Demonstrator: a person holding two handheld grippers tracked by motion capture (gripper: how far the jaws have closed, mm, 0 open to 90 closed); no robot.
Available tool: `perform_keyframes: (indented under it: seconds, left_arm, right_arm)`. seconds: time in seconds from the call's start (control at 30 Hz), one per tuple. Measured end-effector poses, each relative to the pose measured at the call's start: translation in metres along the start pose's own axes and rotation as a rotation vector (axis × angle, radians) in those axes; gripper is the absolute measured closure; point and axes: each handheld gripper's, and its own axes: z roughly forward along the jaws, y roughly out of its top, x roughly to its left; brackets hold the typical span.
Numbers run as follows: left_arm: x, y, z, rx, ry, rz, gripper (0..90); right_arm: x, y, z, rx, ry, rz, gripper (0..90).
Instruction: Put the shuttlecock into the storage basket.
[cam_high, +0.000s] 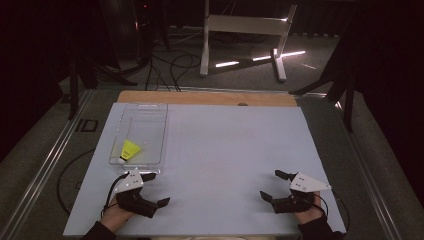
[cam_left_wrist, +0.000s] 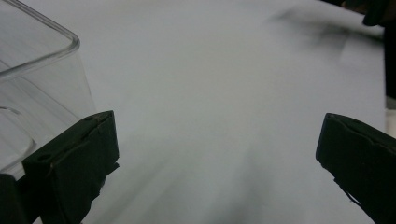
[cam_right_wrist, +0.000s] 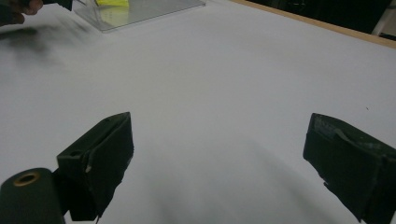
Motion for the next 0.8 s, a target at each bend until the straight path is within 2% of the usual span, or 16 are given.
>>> perform_keyframes:
  seconds: [0.07, 0.13, 0.27, 0.43, 0.8]
  left_arm:
    - [-0.0005, 0.0003, 0.0006, -0.008, -0.001, -0.005, 0.2]
    - [-0.0013, 0.0004, 0.0019, 0.002, 0.008, -0.006, 0.2]
    - [-0.0012, -0.0007, 0.0028, 0.008, -0.001, -0.006, 0.3]
    - [-0.0006, -0.0012, 0.0021, 0.007, 0.014, -0.014, 0.3]
    - [0.0000, -0.0016, 0.0023, 0.005, 0.007, -0.019, 0.3]
  right_arm:
    - [0.0000, -0.0001, 0.0003, 0.001, 0.001, 0.000, 8.8]
    - [0.0001, -0.0002, 0.0006, 0.002, 0.002, 0.001, 8.8]
    - [0.0001, -0.0004, 0.0011, 0.005, 0.002, 0.006, 8.7]
    - [0.0004, -0.0004, 0.0016, 0.009, 0.003, 0.001, 8.8]
    - [-0.0003, -0.0009, 0.0020, 0.009, 0.008, 0.002, 8.8]
